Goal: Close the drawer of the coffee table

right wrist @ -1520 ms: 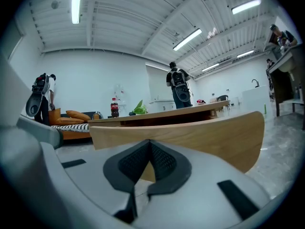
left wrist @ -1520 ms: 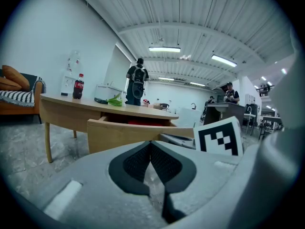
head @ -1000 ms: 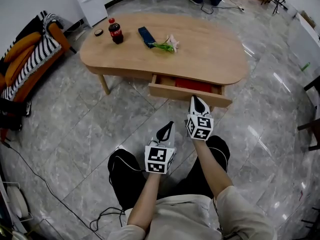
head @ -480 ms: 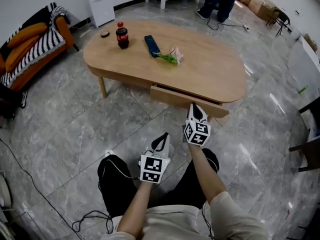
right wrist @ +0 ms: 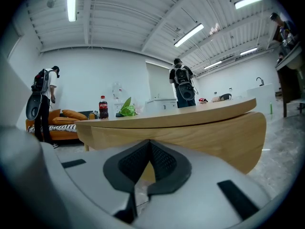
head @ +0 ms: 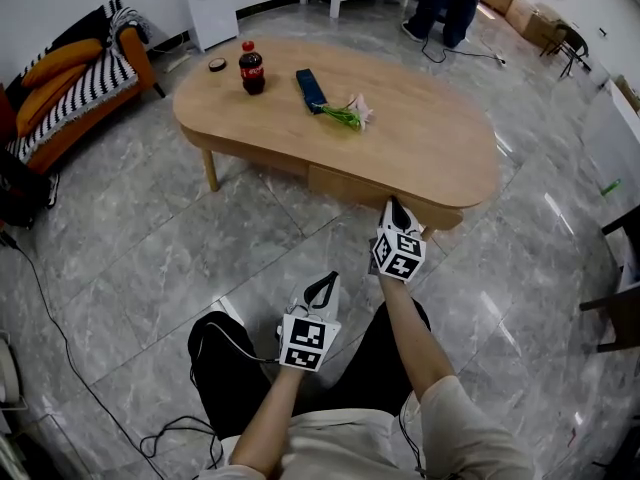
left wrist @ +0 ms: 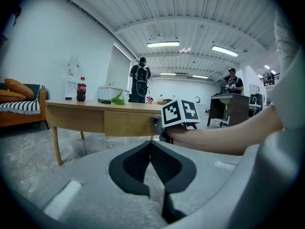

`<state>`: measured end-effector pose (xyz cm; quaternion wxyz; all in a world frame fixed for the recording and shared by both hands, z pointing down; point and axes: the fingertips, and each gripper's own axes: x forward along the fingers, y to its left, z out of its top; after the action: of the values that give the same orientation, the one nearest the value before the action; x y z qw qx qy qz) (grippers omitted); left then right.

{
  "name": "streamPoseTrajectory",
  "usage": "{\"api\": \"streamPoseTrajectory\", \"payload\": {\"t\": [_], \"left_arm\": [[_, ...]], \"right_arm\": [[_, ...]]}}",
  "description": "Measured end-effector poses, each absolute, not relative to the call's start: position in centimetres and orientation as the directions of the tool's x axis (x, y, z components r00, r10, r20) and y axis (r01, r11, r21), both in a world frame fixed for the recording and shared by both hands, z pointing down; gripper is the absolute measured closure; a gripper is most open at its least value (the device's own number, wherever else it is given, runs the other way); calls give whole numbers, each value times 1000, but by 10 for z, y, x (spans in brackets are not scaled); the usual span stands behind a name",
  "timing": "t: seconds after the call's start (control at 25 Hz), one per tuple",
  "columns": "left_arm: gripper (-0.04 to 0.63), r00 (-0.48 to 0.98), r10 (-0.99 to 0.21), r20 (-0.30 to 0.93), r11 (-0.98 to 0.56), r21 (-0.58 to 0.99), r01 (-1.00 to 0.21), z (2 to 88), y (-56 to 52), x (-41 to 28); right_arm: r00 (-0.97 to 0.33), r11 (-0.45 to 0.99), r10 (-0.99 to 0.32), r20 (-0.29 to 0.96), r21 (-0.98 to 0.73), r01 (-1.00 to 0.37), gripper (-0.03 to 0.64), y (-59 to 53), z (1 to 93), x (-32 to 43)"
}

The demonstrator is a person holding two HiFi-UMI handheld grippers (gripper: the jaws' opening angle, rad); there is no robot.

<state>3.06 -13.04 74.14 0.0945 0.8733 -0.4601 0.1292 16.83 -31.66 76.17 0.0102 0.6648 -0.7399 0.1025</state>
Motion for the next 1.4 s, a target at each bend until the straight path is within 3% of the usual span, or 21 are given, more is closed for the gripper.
{"api": "streamPoseTrajectory", "payload": {"t": [1.04,1.4], "left_arm": [[586,564,-775,286,-560,105,-822,740,-149,17],[586,622,-708,335,-613,146,-777,667,-171,26]], "right_arm": [[-89,67,-983,160,-137,-988,600,-330,758,178],[-66,24,-956,286,-150,-988,600,-281,730,181]]}}
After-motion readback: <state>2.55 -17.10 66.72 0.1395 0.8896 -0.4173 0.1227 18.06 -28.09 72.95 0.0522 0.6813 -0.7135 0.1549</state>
